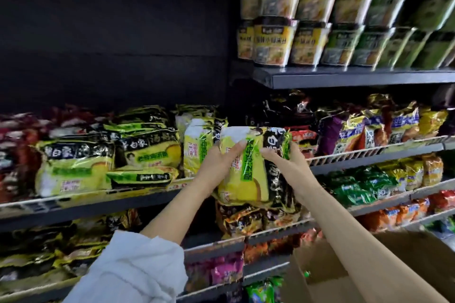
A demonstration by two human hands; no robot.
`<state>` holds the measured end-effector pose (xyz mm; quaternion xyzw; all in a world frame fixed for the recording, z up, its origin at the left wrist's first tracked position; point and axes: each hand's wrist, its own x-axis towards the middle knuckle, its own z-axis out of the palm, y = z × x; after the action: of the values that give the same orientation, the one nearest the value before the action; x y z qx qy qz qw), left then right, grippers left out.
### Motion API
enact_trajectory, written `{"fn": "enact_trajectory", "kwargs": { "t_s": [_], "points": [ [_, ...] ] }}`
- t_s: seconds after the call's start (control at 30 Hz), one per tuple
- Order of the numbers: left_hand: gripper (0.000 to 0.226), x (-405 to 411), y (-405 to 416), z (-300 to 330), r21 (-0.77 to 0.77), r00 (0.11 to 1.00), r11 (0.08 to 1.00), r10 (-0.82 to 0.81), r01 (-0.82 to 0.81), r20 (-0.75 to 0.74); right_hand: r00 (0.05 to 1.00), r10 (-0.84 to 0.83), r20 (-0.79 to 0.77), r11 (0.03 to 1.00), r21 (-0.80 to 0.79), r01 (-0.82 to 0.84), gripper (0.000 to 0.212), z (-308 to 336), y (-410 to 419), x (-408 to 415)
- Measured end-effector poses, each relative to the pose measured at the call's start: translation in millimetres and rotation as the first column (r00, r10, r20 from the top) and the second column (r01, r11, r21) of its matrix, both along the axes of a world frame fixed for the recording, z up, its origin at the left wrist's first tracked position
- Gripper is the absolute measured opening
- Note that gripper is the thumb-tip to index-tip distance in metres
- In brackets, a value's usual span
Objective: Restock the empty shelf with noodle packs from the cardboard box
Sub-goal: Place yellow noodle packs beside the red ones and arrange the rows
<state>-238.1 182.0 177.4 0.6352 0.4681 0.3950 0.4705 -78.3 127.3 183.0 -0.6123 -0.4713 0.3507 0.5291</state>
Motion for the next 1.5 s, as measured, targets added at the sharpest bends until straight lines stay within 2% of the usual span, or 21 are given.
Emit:
{"fn": "enact_trajectory", "kwargs": {
  "t_s": [0.07,0.1,0.13,0.23,0.27,0.37,0.4,0.43,0.47,0.53,0.6,0.7,0.8,0.87,0.9,0.97,1.07,1.3,1.37,1.43,1.5],
  "points": [
    [0.086,-24,18,7,0.029,0.997,0.999,0.038,-0.036,-0.061,0.998,-0.005,0.060,1.000,0.019,0.004,0.111,8,22,-22],
    [0.092,-37,26,11,0.057,0.987,0.998,0.047,-0.038,-0.155,0.997,-0.004,0.077,1.000,0.026,0.002,0.115,10,33,-32],
    [0.098,-52,32,17,0.093,0.963,0.995,0.051,-0.027,-0.265,0.996,0.006,0.086,0.999,0.037,-0.010,0.114,13,44,-40],
    [0.084,-98,47,21,0.137,0.815,0.985,-0.004,0.102,-0.579,0.992,0.020,0.128,0.996,0.081,-0.031,0.096,22,70,-66],
    [0.091,-114,52,19,0.101,0.715,0.981,-0.051,0.168,-0.697,0.990,0.011,0.143,0.996,0.083,-0.023,0.096,24,77,-73],
    [0.115,-161,65,13,-0.056,0.261,0.967,-0.122,0.247,-0.958,0.983,0.004,0.183,0.990,0.138,-0.030,0.099,29,97,-93],
    [0.115,-173,71,11,-0.085,0.169,0.969,-0.126,0.234,-0.977,0.980,0.007,0.197,0.989,0.146,-0.037,0.100,30,102,-100],
    [0.112,-183,76,9,-0.100,0.140,0.969,-0.134,0.226,-0.981,0.974,0.006,0.225,0.987,0.154,-0.042,0.100,32,105,-107],
    [0.107,-191,80,9,-0.107,0.156,0.969,-0.143,0.222,-0.977,0.965,0.008,0.261,0.986,0.157,-0.051,0.097,34,106,-114],
    [0.089,-200,88,10,-0.056,0.272,0.970,-0.121,0.236,-0.955,0.943,-0.010,0.332,0.980,0.191,-0.057,0.087,37,109,-124],
    [0.068,-206,94,12,0.077,0.373,0.972,-0.012,0.224,-0.928,0.930,-0.065,0.363,0.968,0.248,-0.029,0.078,40,110,-132],
    [0.054,-212,109,11,0.301,0.474,0.941,0.198,0.153,-0.858,0.917,-0.153,0.369,0.940,0.341,0.020,0.073,47,109,-140],
    [0.049,-213,124,6,0.487,0.463,0.865,0.386,0.119,-0.798,0.891,-0.191,0.412,0.920,0.392,0.016,0.077,53,105,-145],
    [0.048,-212,133,0,0.606,0.402,0.782,0.513,0.147,-0.759,0.870,-0.137,0.474,0.930,0.364,-0.051,0.077,55,99,-148],
    [0.046,-212,137,-1,0.617,0.411,0.769,0.514,0.169,-0.753,0.856,-0.090,0.510,0.935,0.339,-0.103,0.073,56,97,-151],
    [0.043,-214,146,0,0.548,0.496,0.808,0.391,0.218,-0.775,0.808,0.012,0.589,0.946,0.254,-0.200,0.070,53,92,-157],
    [0.044,-226,159,11,0.414,0.587,0.872,0.197,0.261,-0.785,0.682,0.126,0.720,0.949,0.114,-0.295,0.083,44,94,-168],
    [0.041,-248,170,24,0.191,0.547,0.914,-0.039,0.357,-0.836,0.366,0.226,0.903,0.925,-0.081,-0.370,0.081,37,116,-199],
    [0.037,-249,167,25,0.135,0.607,0.927,-0.114,0.349,-0.786,0.256,0.253,0.933,0.909,-0.139,-0.394,0.080,38,124,-207],
    [0.048,-250,163,30,0.045,0.699,0.955,-0.183,0.294,-0.691,0.126,0.251,0.960,0.893,-0.179,-0.413,0.079,39,133,-219],
    [0.060,-251,161,33,-0.028,0.799,0.975,-0.197,0.221,-0.568,0.055,0.236,0.970,0.893,-0.194,-0.405,0.079,41,142,-227]
  ]
}}
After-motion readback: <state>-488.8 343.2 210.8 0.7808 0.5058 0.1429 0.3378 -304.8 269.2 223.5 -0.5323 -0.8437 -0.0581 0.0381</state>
